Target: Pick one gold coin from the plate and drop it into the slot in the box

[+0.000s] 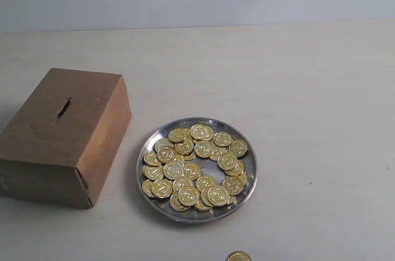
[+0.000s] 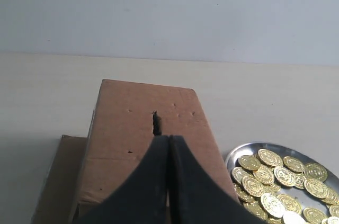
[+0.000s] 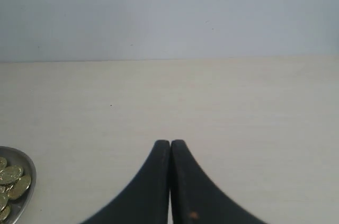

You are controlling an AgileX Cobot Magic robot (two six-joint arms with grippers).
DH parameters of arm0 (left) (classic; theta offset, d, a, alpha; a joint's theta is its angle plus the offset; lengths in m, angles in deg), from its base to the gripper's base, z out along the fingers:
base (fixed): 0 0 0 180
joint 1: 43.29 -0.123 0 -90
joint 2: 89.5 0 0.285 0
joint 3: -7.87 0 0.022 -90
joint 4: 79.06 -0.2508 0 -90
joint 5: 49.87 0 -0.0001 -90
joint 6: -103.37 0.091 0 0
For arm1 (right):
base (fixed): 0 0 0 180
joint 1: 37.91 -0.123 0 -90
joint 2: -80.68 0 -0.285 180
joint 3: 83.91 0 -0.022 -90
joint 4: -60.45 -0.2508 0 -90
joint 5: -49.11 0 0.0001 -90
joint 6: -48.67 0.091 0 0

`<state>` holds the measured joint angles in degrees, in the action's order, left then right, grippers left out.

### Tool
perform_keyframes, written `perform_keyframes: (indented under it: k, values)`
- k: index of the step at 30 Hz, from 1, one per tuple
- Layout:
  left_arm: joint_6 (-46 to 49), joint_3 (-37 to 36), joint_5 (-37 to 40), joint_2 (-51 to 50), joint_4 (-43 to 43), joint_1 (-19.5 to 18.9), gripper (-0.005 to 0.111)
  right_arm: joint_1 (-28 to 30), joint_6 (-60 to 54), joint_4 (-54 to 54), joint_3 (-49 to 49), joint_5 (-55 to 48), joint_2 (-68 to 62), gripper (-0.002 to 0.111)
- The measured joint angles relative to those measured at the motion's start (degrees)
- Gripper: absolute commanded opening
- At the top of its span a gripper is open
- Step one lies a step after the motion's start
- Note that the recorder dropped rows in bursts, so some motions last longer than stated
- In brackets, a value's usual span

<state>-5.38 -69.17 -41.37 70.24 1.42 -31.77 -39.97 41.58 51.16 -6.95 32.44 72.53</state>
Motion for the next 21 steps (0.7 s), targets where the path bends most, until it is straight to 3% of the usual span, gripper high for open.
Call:
perform_keyframes:
  k: [12,21]
  values:
    - [0.0,0.0,0.0,0.0,0.0,0.0,0.001,-2.37,0.13,0.12,0.0,0.0,0.0,0.0]
    - [0.0,0.0,0.0,0.0,0.0,0.0,0.001,-2.6,7.09,6.0,0.0,-0.03,0.0,0.0]
